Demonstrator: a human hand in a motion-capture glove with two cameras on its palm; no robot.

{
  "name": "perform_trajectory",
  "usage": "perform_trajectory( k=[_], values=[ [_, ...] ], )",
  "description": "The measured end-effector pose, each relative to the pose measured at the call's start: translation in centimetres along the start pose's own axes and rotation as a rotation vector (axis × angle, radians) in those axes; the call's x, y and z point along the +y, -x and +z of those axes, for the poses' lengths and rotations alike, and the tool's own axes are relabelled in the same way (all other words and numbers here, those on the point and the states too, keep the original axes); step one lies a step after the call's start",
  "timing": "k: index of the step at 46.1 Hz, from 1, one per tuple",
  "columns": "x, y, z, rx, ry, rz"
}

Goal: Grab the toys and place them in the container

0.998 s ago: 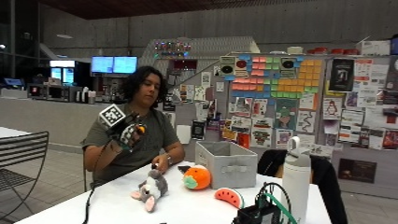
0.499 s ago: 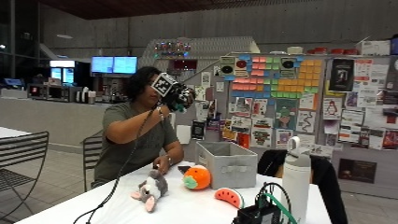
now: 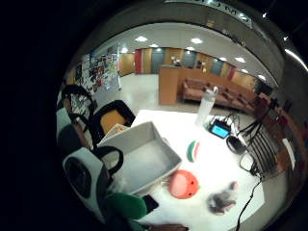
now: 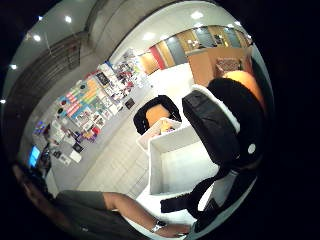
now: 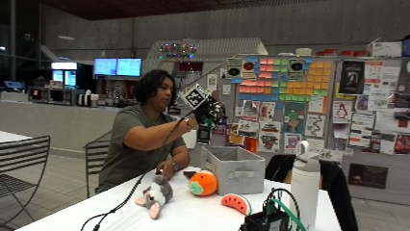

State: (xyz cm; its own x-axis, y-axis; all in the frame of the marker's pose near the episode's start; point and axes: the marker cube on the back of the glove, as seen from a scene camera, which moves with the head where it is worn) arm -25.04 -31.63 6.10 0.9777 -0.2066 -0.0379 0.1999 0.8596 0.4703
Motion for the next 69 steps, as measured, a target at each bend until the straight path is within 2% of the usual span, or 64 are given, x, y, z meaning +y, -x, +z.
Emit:
perform_trajectory(
  k=[3, 7, 12, 13, 16, 18, 24, 28, 31, 34, 40, 46, 52, 57, 63, 69],
  values=[
    [-0.1, -0.9, 0.3, 0.019, 0.007, 0.021],
    [0.7, 0.3, 0.1, -0.036, 0.028, -0.039],
    [1.9, -0.9, 0.4, 0.009, 0.039, -0.296],
    [1.8, -1.0, 0.4, 0.006, 0.039, -0.267],
    [1.2, -0.9, 0.5, -0.013, 0.038, -0.046],
    [0.9, -1.2, 0.5, -0.02, 0.039, 0.006],
    [1.6, -1.6, 1.1, 0.038, 0.084, -0.128],
    [2.2, -2.9, 2.4, 0.121, 0.212, -0.29],
    [2.5, -1.8, 3.4, 0.045, 0.336, -0.192],
    [2.7, -1.6, 4.0, 0.008, 0.372, -0.148],
    [4.1, -3.8, 3.4, 0.129, 0.358, -0.234],
    [6.7, -6.7, 1.4, 0.231, 0.364, -0.079],
    [11.1, -13.0, -0.7, 0.362, 0.408, 0.117],
    [16.2, -18.7, -2.2, 0.386, 0.526, 0.344],
    [23.0, -23.3, -2.1, 0.395, 0.595, 0.543],
    [30.4, -27.6, 0.8, 0.469, 0.638, 0.641]
  ],
)
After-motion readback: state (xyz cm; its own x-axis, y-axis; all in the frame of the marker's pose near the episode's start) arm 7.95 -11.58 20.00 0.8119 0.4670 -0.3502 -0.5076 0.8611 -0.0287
